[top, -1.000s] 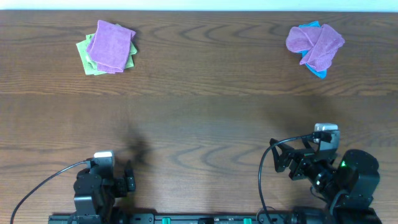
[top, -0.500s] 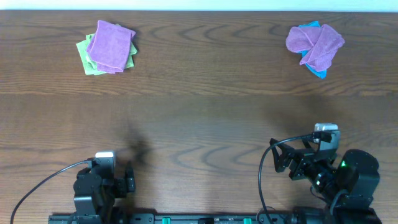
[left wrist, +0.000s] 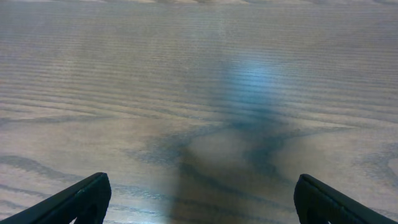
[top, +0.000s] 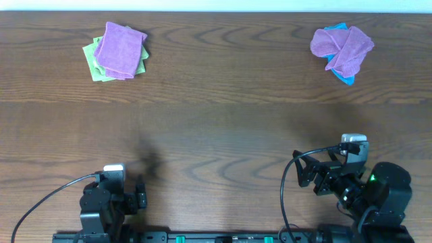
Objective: Fold the cloth
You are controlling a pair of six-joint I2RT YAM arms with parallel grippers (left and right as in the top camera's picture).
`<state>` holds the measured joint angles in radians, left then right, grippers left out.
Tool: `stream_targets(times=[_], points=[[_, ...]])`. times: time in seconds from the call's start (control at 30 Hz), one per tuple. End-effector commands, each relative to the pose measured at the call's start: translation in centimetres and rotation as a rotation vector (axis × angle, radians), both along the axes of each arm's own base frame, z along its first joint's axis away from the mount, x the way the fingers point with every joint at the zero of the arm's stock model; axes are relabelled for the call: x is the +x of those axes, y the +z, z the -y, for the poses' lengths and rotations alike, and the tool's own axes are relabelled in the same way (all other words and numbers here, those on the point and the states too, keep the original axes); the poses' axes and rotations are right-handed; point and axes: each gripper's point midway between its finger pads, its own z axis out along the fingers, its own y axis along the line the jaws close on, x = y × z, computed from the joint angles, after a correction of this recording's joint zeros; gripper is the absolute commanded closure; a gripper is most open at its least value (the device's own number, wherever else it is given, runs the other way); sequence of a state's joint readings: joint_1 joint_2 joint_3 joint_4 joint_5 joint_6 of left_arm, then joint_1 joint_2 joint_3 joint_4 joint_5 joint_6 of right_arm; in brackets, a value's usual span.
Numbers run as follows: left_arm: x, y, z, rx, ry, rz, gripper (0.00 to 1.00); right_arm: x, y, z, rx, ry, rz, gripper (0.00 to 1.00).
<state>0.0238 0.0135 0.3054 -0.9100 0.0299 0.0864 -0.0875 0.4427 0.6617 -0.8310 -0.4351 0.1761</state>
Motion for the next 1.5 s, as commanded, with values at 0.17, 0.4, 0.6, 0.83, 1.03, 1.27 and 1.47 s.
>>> stream_targets(times=[0.17,0.4,0.6,0.83,1.03,1.27,1.47], points=[[-0.9,-1.3,-0.1,0.044,-0.027,-0.059,0.05,-0.5,-2.8,3.3,-0.15,-0.142,-0.026,0.01],[-0.9,-1.3,-0.1,0.044,-0.027,-0.059,0.05,-0.9,-6.0,3.3,-0.286,-0.064,0.074,0.01],[-0.9,-1.3,-0.1,0.044,-0.027,-0.059,0.05,-1.2,-8.7,3.2,-0.319,-0.049,0.099,0.01],[-0.9,-1.3,-0.1,0.044,-0.027,-0.059,0.05,-1.3,-10.3,3.0,-0.332,-0.037,0.109,0.01],[-0.9,-1.3,-0.1,0.044,-0.027,-0.059,0.04,-1.4,-11.9,2.9,-0.349,-0.024,0.076,0.01],[-0.9,-1.3,-0.1,0.044,-0.027,-0.059,0.05,-1.6,-13.3,2.4,-0.348,0.004,0.048,0.01],[-0.9,-1.3,-0.1,0.044,-0.027,-0.059,0.05,-1.6,-13.3,2.4,-0.35,0.004,0.049,0.01]])
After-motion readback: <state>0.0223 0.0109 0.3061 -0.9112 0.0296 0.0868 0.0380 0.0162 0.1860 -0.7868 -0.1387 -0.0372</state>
